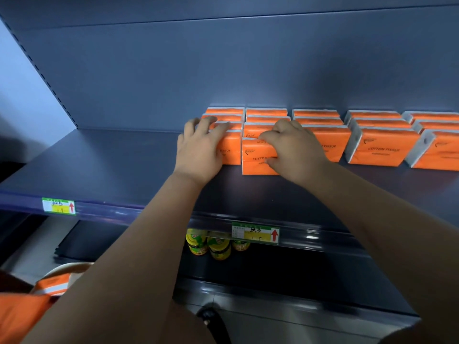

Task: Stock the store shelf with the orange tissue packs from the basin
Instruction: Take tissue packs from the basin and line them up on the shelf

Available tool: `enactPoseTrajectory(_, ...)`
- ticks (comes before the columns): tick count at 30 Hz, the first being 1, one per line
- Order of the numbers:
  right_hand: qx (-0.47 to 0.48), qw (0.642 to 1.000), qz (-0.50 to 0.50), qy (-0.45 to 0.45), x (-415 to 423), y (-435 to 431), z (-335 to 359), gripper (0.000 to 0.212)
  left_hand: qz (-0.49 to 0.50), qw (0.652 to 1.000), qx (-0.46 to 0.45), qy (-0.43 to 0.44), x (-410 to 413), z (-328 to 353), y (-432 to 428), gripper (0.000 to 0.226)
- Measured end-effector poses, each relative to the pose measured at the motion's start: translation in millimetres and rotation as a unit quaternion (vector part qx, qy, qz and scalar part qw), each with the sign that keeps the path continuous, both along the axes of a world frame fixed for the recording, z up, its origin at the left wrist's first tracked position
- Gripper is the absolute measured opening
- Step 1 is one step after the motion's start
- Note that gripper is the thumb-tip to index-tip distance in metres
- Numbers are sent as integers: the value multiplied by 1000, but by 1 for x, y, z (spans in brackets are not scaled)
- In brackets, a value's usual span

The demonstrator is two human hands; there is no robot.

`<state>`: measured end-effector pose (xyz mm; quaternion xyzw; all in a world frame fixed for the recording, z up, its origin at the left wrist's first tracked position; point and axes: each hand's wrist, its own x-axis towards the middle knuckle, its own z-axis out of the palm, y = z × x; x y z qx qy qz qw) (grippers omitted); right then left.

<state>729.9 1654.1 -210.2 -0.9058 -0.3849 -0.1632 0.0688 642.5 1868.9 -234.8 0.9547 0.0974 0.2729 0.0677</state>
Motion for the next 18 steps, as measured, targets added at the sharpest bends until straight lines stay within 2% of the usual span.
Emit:
enactPoseTrajectory(7,8,997,-25,-73,3,8,-4,44,38,998,32,34,9,2,0,64)
enactPoseTrajectory(18,42,998,-41,-39,10,18,-13,48,27,998,31,47,13,1,2,64)
